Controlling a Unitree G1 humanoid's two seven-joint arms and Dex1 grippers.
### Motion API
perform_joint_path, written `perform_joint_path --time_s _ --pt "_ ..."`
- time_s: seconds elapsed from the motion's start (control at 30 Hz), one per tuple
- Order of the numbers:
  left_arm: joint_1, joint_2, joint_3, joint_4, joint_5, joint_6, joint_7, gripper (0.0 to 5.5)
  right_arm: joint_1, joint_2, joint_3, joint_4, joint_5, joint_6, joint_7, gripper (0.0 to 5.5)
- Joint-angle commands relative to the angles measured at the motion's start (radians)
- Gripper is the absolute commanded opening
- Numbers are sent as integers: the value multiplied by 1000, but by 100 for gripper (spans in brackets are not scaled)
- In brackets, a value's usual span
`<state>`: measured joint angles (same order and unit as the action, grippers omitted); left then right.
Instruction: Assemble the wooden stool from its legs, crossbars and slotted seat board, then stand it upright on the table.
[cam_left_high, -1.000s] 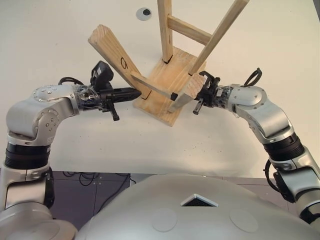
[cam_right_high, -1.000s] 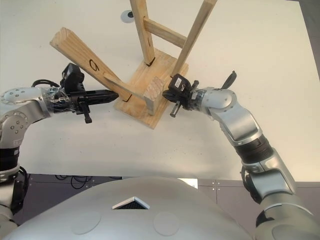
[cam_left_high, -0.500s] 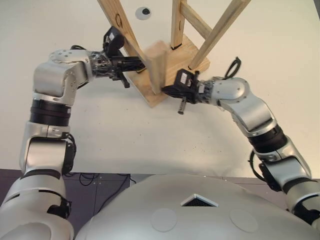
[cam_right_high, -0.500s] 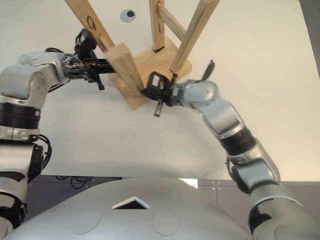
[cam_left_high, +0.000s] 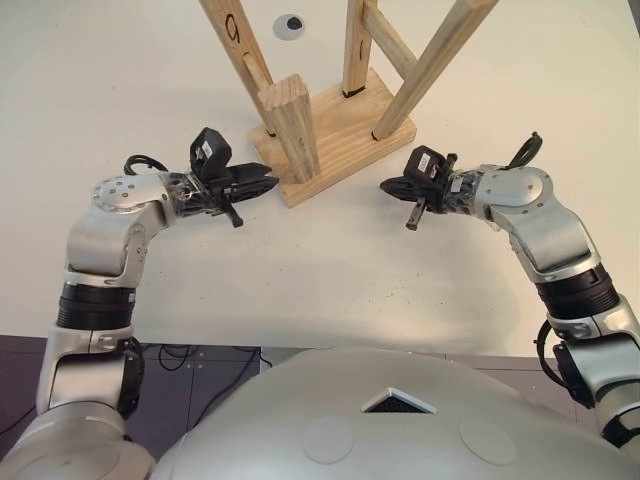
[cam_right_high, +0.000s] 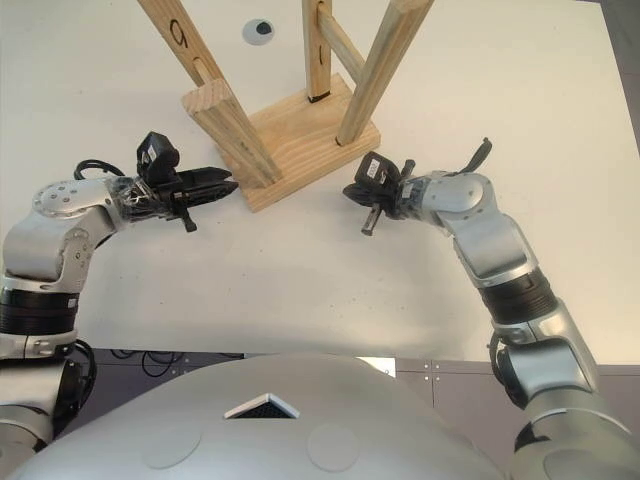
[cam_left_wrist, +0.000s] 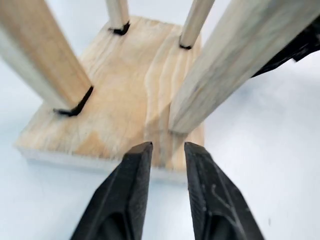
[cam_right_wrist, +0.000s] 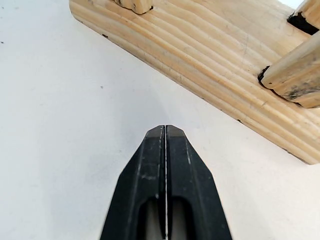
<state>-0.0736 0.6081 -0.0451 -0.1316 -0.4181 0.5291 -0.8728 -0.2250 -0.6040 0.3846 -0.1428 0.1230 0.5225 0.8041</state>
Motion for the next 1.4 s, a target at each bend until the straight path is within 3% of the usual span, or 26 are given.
perform_joint_path --time_s 0.03,0.13,0.4,0.7,0.8,1.03,1.2,1.4 --pt "40 -67 21 -52 10 -53 79 167 -11 -7 -18 36 -14 -17 13 0" --pt "48 -109 27 -66 -3 -43 126 215 -14 -8 -28 60 -20 -24 20 0" --pt "79 -90 9 -139 -43 20 97 215 -22 10 -30 94 -36 -34 29 0" --pt "0 -206 -46 -44 -16 -29 147 215 -27 25 -28 128 -48 -49 34 0" --pt "-21 -228 -24 6 -25 -63 140 168 -32 22 -40 142 -47 -56 37 0" --pt "-3 -152 6 13 -156 56 -23 143 -130 24 -245 220 174 17 146 0" --pt "-3 -48 12 23 -197 121 -136 143 -218 -51 -362 301 410 202 384 83" --pt "-15 35 34 15 -270 186 -239 143 -247 -88 -301 402 408 256 526 188"
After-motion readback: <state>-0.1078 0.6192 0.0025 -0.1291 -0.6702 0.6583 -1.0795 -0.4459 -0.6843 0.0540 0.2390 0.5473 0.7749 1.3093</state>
